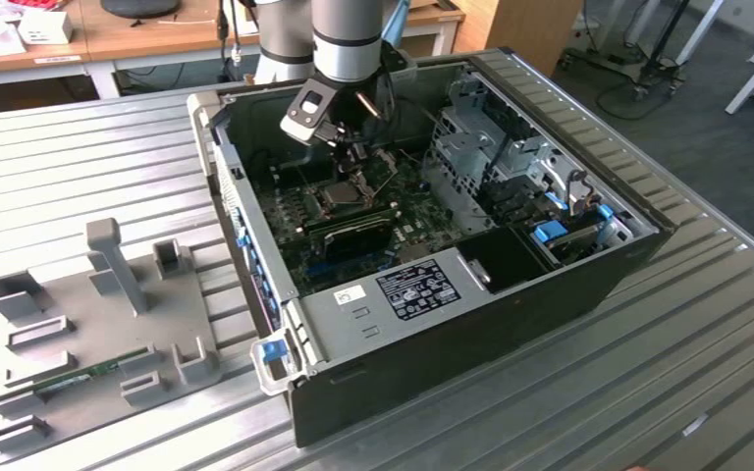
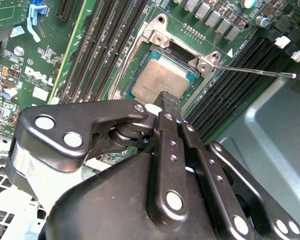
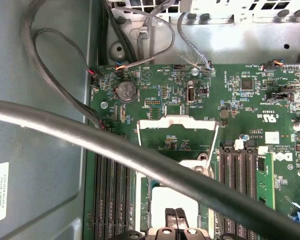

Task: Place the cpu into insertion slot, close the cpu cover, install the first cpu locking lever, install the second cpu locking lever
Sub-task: 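Close the cpu cover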

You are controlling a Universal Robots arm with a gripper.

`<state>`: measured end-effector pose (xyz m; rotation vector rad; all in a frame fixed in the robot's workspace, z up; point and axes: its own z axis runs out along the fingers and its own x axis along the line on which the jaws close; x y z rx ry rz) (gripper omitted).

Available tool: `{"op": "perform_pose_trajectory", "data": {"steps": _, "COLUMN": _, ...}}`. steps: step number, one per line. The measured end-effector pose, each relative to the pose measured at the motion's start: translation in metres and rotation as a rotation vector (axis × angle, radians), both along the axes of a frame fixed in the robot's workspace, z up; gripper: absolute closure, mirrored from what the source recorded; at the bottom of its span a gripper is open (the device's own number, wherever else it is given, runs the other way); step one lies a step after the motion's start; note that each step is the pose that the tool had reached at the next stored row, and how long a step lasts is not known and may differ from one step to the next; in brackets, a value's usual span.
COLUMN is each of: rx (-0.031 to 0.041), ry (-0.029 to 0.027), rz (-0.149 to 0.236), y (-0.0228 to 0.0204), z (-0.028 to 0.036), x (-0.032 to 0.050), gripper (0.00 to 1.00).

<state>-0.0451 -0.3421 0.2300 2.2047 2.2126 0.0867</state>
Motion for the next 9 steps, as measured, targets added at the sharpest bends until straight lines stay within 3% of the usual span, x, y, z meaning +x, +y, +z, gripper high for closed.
{"op": "perform_pose_trajectory", "data": {"steps": 3, "rx": -0.0001, "ry": 0.0001, "rz": 0.000, "y": 0.0000, "z": 0.0031, "x": 0.0000, "gripper": 0.90}}
{"op": "perform_pose_trajectory", "data": {"steps": 9, "rx": 0.0000, "ry": 0.0000, "rz": 0.000, "y": 0.0000, "z": 0.0159, "x": 0.0000, "gripper": 0.90}}
